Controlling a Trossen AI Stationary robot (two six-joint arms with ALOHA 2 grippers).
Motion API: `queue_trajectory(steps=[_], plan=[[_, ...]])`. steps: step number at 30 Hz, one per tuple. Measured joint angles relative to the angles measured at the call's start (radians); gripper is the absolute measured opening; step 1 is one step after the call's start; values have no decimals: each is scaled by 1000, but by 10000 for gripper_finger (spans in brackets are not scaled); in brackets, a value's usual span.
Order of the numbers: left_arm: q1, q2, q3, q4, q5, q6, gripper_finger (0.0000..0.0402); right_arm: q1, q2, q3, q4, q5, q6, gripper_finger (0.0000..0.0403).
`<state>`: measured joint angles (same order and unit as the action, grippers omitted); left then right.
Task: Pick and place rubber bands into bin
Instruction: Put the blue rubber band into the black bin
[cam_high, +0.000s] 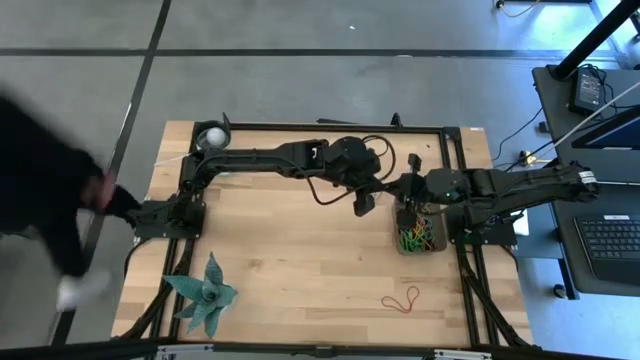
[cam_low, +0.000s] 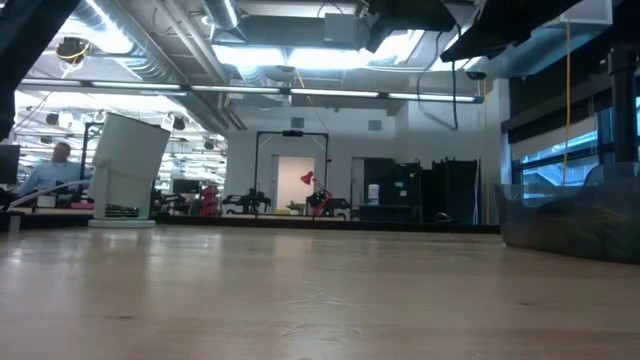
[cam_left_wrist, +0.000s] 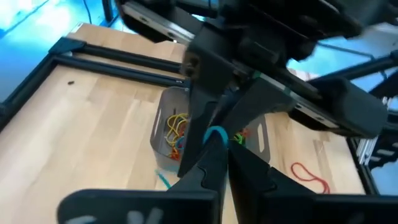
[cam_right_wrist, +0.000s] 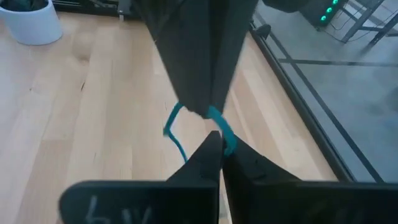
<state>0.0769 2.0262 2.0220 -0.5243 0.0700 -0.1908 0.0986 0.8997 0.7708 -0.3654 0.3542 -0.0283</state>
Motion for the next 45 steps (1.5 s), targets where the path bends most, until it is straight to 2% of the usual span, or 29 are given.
queue_trajectory(steps=[6,16,26,32,36,41,45], plan=[[20,0,0,2,4,-128,55,0,0,0,-14,0,26,7],[60,0,0,6,86,-368,106,0,-73,0,-38,0,80,5],[102,0,0,10,72,-658,135,0,-193,0,-224,1,233,2],[116,0,0,5,12,-680,139,0,-265,1,-361,1,318,2],[122,0,0,5,0,-678,139,0,-295,57,-508,0,391,1],[123,0,0,-5,-41,-573,139,1,-294,145,-705,-14,477,1],[125,0,0,-29,-91,-557,139,1,-293,144,-741,-58,544,0]])
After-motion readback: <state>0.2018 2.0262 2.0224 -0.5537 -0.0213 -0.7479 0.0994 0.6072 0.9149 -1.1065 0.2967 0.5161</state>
